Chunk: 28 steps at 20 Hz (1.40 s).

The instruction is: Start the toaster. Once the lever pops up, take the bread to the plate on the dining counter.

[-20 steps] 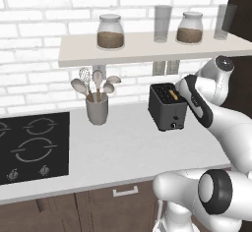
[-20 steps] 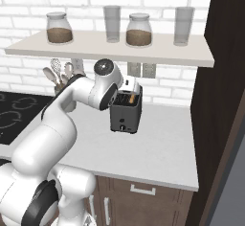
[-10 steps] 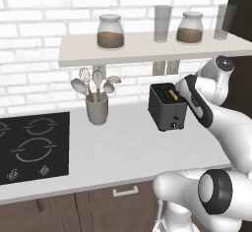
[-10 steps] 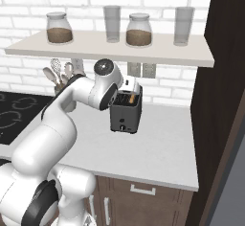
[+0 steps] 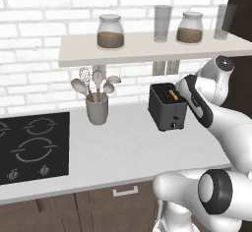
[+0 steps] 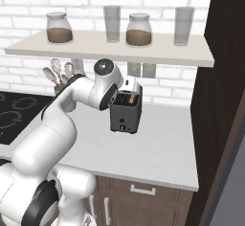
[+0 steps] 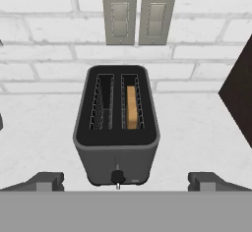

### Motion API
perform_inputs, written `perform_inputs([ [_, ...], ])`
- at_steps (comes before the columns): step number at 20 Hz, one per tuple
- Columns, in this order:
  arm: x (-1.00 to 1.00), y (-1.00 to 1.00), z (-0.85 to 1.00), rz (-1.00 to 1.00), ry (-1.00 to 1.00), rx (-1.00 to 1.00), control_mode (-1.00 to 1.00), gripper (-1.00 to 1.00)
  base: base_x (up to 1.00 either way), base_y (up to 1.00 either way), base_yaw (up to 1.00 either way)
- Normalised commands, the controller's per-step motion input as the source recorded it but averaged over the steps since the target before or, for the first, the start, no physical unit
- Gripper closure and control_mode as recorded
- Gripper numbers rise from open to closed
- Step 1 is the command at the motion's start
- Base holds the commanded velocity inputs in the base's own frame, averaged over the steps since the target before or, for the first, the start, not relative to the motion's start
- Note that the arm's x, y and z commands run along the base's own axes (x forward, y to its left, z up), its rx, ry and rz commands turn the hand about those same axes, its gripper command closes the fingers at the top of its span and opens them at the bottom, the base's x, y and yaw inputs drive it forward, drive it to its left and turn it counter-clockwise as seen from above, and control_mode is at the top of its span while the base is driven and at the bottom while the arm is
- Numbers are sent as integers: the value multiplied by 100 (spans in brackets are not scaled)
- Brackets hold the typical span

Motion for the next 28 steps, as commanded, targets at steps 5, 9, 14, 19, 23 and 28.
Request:
perform_inputs([
  [5, 0, 0, 0, 0, 0, 0, -100, -100, 0, 0, 0],
  [9, 0, 0, 0, 0, 0, 0, -100, -100, 0, 0, 0],
  [14, 0, 0, 0, 0, 0, 0, -100, -100, 0, 0, 0],
  [19, 0, 0, 0, 0, 0, 0, -100, -100, 0, 0, 0],
  [23, 0, 0, 0, 0, 0, 0, -100, -100, 0, 0, 0],
  [28, 0, 0, 0, 0, 0, 0, -100, -100, 0, 0, 0],
])
